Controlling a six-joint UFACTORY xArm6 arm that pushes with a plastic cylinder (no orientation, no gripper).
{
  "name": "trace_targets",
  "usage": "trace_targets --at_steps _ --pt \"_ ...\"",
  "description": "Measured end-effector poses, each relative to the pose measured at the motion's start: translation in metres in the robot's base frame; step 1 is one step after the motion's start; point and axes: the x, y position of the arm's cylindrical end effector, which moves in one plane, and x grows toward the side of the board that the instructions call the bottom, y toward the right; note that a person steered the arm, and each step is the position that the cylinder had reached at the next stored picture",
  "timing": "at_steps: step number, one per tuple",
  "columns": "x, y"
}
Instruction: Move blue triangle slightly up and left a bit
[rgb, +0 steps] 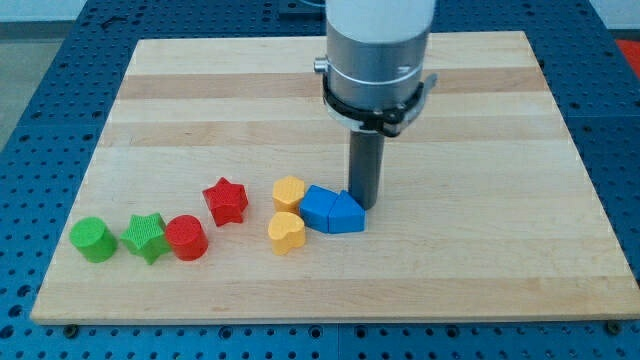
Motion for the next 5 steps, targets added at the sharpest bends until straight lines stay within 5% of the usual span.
trace_targets --at_steps 3,5 --pt "0.010 0.084" --pt "0.077 0.072"
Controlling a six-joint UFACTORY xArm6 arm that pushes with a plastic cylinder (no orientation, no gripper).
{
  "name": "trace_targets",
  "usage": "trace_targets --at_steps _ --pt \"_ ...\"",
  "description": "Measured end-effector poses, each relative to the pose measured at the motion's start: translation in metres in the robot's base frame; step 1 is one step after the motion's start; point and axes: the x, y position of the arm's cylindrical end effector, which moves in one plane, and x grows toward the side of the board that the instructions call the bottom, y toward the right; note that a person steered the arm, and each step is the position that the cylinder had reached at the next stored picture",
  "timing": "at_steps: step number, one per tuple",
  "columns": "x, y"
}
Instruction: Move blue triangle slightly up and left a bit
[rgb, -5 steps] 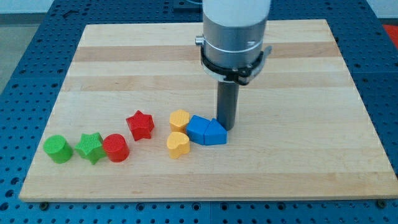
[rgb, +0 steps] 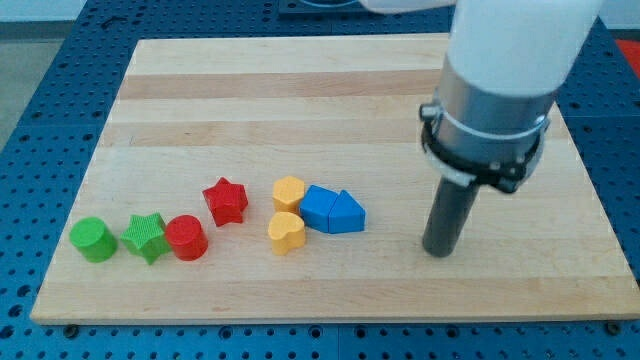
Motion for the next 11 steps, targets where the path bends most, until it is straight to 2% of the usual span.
trace_targets --at_steps 1,3,4,5,7,8,11 --pt "0.016 -0.037" --pt "-0.052 -0.091" --pt "-0.068 -0.106" --pt "-0.068 -0.097" --pt "-0.084 -0.032" --pt "-0.111 -0.036" --pt "-0.116 -0.112"
